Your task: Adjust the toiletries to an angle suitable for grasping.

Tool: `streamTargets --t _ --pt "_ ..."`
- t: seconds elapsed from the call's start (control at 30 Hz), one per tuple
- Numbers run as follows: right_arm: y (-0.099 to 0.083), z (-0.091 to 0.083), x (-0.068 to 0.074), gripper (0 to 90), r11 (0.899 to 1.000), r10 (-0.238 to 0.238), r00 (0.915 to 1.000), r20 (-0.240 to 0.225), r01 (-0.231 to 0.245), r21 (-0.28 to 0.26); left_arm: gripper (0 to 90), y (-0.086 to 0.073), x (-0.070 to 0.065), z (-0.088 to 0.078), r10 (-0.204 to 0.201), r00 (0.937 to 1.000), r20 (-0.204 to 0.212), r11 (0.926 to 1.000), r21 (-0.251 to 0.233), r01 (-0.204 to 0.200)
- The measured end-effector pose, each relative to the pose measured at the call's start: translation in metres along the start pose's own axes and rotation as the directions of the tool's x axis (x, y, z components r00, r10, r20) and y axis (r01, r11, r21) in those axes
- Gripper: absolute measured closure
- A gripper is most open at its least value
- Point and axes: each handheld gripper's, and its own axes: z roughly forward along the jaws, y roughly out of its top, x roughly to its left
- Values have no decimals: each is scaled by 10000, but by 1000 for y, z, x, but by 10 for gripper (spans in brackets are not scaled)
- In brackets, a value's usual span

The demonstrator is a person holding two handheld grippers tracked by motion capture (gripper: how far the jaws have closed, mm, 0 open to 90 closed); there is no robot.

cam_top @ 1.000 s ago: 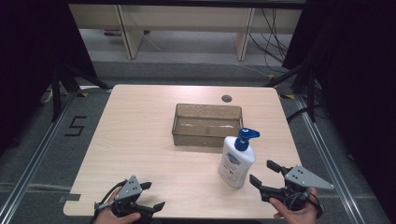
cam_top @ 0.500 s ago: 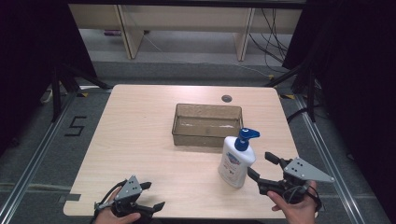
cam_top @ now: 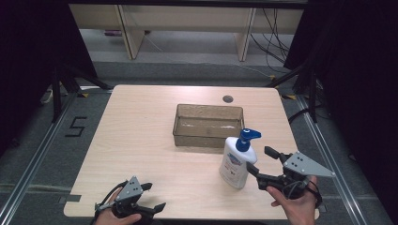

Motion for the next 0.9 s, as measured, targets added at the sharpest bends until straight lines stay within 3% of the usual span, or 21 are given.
streamTargets --t 0.07,0.1,0.2,0.4,0.47,0.57,0.63,0.67,0.73,0.9 --pt "3 2 1 211 9999 109 9999 12 -109 56 149 1 0 -1 18 10000 6 9999 156 -18" --pt "5 3 0 212 9999 -122 9999 38 122 34 149 1 0 -2 71 10000 -18 9998 189 -70" --pt "8 7 -2 218 9999 47 10000 -55 -48 -103 149 1 0 -2 22 10000 -94 9999 119 -21" --pt "13 11 -6 222 9997 -72 10000 12 72 -243 149 1 -1 -2 28 10000 -57 9998 172 -27" --pt "15 12 -6 227 9996 103 9998 -177 -108 -271 149 1 0 -2 71 10000 -17 9998 200 -71" --pt "20 13 -7 234 9994 -214 9998 -11 214 -269 149 1 0 -1 -3 10000 -19 9999 165 3" --pt "24 16 -5 244 9993 -204 9998 -90 201 -327 149 1 0 -1 -24 10000 23 9999 122 24" --pt "25 17 -4 244 9996 -91 9999 -109 88 -285 149 1 2 -2 203 9997 -115 9994 300 -200" --pt "26 19 -6 246 9991 -278 9995 -174 272 -330 149 1 1 -1 29 10000 -42 9999 149 -28" --pt "28 24 -3 265 9994 14 9988 -493 -31 -346 149 1 1 -2 52 10000 3 9999 147 -52"
